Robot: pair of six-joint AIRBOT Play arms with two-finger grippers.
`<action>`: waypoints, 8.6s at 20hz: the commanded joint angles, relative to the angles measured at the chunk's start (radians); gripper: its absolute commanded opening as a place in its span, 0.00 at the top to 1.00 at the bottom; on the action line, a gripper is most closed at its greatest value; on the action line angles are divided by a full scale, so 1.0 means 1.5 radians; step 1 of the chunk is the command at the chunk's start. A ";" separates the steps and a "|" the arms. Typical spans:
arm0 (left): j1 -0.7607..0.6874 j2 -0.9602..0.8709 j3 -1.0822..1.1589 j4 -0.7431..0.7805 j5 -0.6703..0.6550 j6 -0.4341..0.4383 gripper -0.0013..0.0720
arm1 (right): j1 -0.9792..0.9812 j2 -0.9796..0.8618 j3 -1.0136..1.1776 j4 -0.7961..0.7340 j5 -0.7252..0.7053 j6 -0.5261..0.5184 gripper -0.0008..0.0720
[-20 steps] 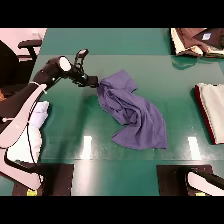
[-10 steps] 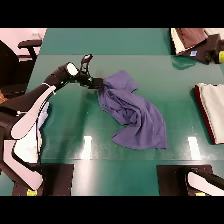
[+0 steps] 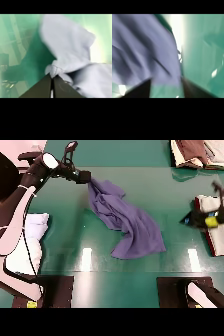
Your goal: Fold the shirts.
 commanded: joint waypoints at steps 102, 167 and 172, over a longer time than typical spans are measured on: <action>0.172 0.503 -0.704 -0.109 -0.081 0.017 0.95 | -0.320 -0.086 -0.120 -0.042 -0.002 -0.085 0.27; 0.114 -0.010 -0.011 0.105 -0.308 -0.020 0.95 | 0.061 -0.438 0.496 -0.148 -0.022 -0.013 0.97; 0.071 -0.010 -0.079 0.149 -0.315 -0.055 0.95 | 0.061 -0.386 0.345 -0.145 -0.058 -0.013 0.97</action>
